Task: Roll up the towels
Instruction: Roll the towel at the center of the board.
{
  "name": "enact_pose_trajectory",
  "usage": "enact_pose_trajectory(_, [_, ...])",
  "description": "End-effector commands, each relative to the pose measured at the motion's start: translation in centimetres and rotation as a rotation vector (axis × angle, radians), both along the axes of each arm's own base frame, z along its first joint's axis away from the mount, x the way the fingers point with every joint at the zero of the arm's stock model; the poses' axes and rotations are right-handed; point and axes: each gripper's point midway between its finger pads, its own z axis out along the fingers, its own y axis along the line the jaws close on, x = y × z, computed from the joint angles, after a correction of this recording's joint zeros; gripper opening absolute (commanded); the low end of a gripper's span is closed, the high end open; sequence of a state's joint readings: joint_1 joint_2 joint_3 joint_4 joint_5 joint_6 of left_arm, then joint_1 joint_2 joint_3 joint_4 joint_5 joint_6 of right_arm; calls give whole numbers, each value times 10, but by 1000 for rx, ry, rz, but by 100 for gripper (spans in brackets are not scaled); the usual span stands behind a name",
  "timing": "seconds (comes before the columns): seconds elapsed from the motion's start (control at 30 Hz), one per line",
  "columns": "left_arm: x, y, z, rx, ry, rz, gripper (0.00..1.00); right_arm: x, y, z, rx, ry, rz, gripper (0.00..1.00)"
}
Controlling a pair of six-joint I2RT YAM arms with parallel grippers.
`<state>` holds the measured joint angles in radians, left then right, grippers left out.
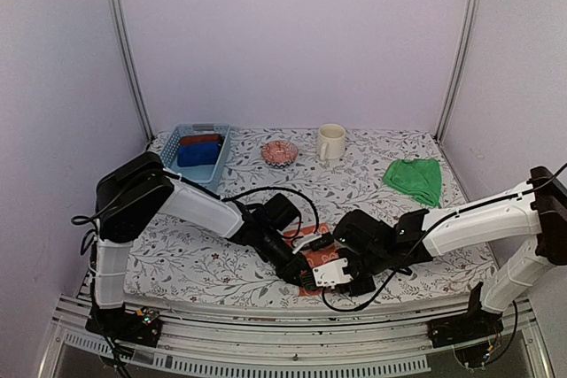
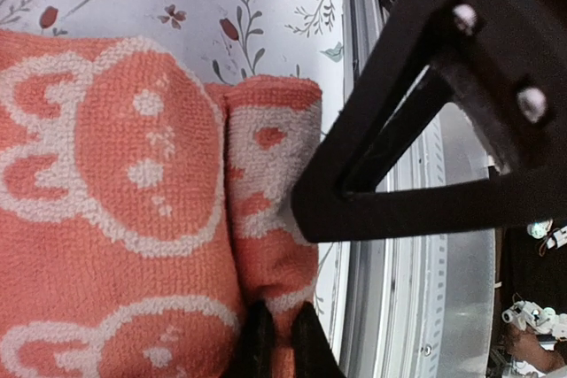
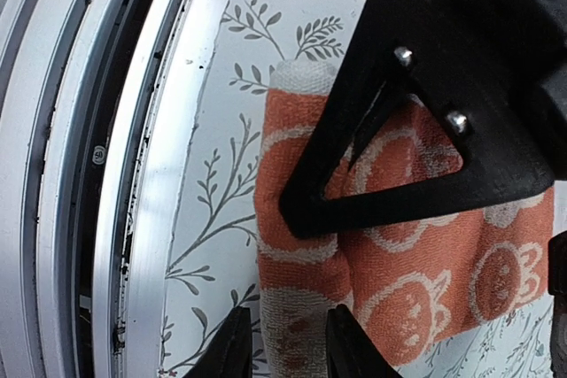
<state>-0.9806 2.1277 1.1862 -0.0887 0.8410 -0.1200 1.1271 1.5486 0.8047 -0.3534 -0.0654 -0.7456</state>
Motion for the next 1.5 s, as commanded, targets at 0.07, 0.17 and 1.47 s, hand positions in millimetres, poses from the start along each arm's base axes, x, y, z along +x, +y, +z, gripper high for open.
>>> enact_pose_trajectory(0.07, [-11,39,-58,225,57,35,0,-8,3,12,16,34,14,33])
enact_pose_trajectory(0.17, [-11,40,-57,227,55,36,0,-7,-2,-5,-21,35,7,33])
enact_pose_trajectory(1.47, [27,99,126,-100,-891,485,35,-17,-16,-42,-285,1282,-310,3])
